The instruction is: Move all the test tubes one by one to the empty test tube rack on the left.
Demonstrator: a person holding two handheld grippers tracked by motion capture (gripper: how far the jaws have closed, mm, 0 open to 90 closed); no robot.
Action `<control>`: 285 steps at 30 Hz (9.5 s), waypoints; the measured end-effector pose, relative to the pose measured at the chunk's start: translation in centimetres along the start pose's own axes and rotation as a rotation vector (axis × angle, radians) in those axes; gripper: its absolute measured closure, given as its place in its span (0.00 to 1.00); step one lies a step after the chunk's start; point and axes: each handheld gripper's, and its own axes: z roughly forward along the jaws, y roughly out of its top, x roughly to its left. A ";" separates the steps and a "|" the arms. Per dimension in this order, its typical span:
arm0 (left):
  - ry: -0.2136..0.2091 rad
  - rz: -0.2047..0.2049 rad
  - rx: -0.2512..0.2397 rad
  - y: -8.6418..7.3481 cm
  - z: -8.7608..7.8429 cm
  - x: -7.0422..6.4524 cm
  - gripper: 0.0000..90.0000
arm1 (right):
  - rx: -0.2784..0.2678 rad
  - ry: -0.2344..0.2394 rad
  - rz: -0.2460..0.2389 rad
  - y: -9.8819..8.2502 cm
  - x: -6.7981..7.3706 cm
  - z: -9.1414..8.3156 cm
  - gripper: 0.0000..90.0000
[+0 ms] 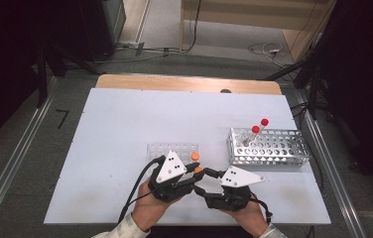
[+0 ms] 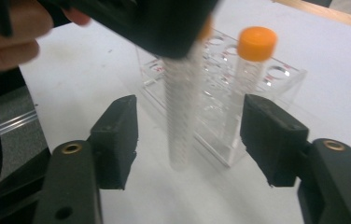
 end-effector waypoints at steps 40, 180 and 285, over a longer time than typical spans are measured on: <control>0.128 -0.052 -0.107 2.1 -1.4 3.8 0.78 | -0.013 -0.095 0.084 -0.8 -2.3 -1.4 0.31; 0.297 -0.131 -0.069 -0.5 -1.3 5.3 0.25 | -0.091 -0.477 0.195 -2.3 -10.8 -0.4 0.80; 0.019 -0.019 0.003 -1.4 1.3 -0.7 0.85 | -0.047 -0.081 -0.009 0.2 1.5 0.2 0.81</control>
